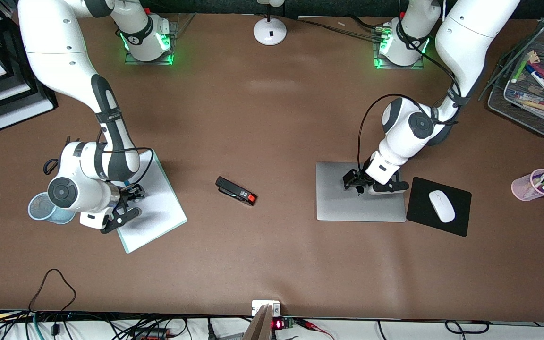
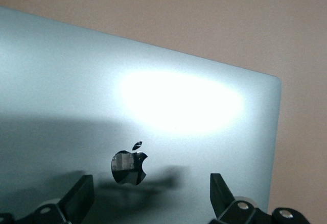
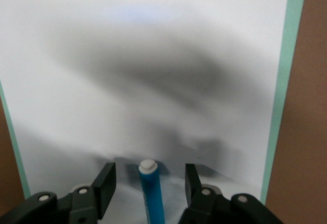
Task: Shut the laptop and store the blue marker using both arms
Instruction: 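Push the lid down with the left gripper while the right gripper grasps the marker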
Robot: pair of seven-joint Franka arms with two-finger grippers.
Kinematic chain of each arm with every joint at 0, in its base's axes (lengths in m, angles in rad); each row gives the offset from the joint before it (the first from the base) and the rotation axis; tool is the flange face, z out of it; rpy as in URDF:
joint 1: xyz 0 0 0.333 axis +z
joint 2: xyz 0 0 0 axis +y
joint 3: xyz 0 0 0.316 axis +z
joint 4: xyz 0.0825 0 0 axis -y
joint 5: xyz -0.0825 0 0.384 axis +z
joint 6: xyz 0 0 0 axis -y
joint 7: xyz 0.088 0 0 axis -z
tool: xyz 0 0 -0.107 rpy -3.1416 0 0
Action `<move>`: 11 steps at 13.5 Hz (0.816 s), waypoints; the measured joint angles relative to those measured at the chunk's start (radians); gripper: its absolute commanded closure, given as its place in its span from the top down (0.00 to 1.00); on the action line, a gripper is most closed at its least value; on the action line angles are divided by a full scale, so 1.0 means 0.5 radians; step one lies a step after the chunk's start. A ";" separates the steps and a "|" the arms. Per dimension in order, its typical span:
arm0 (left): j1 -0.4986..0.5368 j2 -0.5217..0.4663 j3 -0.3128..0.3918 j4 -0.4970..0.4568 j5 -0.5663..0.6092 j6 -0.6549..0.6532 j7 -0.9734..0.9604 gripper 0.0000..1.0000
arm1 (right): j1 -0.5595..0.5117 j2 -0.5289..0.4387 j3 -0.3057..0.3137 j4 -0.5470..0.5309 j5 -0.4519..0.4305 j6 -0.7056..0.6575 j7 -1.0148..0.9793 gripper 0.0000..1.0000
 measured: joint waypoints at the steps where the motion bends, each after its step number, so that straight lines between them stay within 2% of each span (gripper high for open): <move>1: 0.000 0.011 0.000 0.004 0.000 0.007 0.000 1.00 | -0.001 0.000 -0.001 -0.006 0.000 0.000 0.000 0.51; 7: 0.003 0.036 0.001 0.055 0.000 0.025 0.000 1.00 | -0.006 0.000 -0.008 -0.008 0.000 0.000 -0.017 0.47; 11: 0.008 0.036 0.007 0.065 0.000 0.025 0.000 1.00 | -0.006 0.000 -0.009 -0.009 0.000 0.000 -0.017 0.35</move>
